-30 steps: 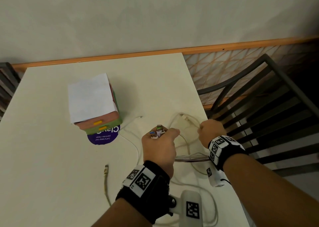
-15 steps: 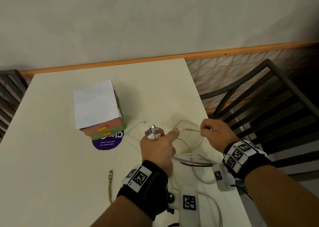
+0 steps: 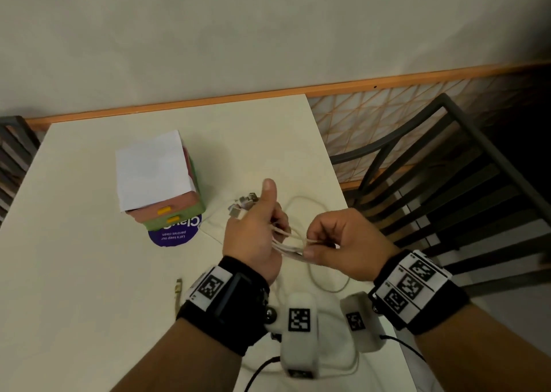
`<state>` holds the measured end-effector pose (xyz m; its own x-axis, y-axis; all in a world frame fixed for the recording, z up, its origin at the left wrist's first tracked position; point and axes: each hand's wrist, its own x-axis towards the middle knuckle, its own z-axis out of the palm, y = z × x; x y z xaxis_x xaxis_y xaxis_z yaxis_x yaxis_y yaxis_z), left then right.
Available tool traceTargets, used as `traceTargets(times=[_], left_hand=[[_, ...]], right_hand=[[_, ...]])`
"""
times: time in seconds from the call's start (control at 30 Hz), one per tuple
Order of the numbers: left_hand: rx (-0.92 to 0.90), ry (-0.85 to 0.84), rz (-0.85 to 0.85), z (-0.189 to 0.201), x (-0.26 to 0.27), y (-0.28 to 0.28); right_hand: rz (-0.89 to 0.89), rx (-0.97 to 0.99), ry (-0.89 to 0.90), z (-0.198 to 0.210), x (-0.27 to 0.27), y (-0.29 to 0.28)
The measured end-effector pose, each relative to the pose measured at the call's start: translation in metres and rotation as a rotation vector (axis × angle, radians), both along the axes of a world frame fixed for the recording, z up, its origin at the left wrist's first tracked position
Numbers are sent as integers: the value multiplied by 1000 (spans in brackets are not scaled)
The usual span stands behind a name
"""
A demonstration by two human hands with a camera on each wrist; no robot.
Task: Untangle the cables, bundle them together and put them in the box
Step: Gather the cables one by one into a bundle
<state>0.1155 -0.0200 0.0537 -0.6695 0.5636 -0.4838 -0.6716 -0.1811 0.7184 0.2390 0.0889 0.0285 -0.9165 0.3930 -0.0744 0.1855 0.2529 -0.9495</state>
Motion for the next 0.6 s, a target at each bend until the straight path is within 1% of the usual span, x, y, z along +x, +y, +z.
traceTargets(times=[0.03,0.1,0.13,0.17,0.23,0.3,0.33,0.37,0.4,0.47,0.5,0.53,0.6], left_hand=[[69,-44,-8,2,0,-5],[174,-112,-46,8,-2,-15],[187,-115,-68,11,-4,-21],[181,-101,-83,13,-6,-25],[151,-60,-94,14,-9,-30],[143,-47,-92,17,-8,-32],[146,-48,-90,18,-6,-32],[150,-46,-91,20,-4,-32],[149,-38,-96,22,-2,-32],[134,-16,-115,24,2,-31],[123,-10,-126,25,4,-31],[112,-9,-135,25,5,-32],[90,-18,-146,24,6,-34]], right_hand=[[-48,11,-11,-4,5,4],[-217,10,-30,-15,14,16],[-294,5,-54,-20,17,22],[-335,-2,-77,-24,20,27],[-285,-76,-120,-29,24,34],[-214,-217,-149,-30,20,36],[-220,-277,-163,-31,15,36],[-252,-277,-191,-33,8,35],[-294,-215,-235,-35,1,36],[-346,90,-444,-42,-13,38],[-337,243,-547,-45,-21,39],[-304,348,-613,-49,-29,39],[-206,449,-677,-59,-47,40]])
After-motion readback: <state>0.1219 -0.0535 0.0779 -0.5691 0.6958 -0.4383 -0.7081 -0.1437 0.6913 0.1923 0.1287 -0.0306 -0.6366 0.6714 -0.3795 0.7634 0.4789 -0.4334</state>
